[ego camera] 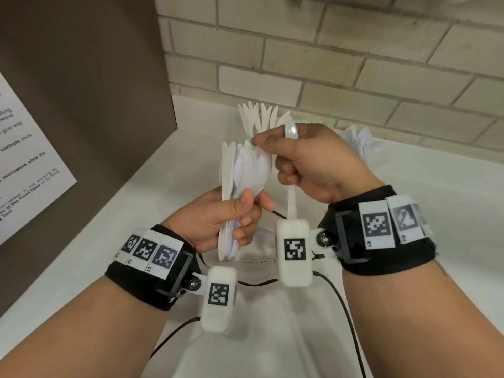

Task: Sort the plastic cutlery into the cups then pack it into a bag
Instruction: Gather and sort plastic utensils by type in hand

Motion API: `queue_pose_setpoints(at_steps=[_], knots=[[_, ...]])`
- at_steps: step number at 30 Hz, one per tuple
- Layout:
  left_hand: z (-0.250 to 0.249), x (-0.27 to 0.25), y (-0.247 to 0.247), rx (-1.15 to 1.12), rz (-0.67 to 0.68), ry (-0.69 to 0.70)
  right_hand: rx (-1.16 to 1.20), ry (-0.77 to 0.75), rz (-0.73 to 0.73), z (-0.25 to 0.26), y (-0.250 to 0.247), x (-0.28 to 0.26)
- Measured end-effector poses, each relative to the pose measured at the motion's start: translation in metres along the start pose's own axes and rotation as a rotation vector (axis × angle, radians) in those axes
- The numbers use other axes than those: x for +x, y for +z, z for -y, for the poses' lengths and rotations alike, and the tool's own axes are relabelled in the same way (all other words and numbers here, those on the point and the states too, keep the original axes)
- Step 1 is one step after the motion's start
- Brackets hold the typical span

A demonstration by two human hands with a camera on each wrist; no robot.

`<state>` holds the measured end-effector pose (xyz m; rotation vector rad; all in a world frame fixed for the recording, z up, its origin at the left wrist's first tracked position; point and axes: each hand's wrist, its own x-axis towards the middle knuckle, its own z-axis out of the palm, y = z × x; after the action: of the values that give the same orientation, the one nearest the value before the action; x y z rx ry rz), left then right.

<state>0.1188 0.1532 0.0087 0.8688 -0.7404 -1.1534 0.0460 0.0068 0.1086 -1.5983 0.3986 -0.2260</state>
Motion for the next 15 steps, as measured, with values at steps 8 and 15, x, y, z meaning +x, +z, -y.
queue_pose_setpoints(at_steps=[8, 15], knots=[[-0.003, 0.01, 0.013, 0.442, -0.487, 0.01, -0.098, -0.15, -0.184, -0.012, 0.005, 0.0], [-0.004, 0.017, 0.012, 0.538, -0.631, 0.066, -0.261, -0.164, -0.108, -0.028, 0.017, 0.001]])
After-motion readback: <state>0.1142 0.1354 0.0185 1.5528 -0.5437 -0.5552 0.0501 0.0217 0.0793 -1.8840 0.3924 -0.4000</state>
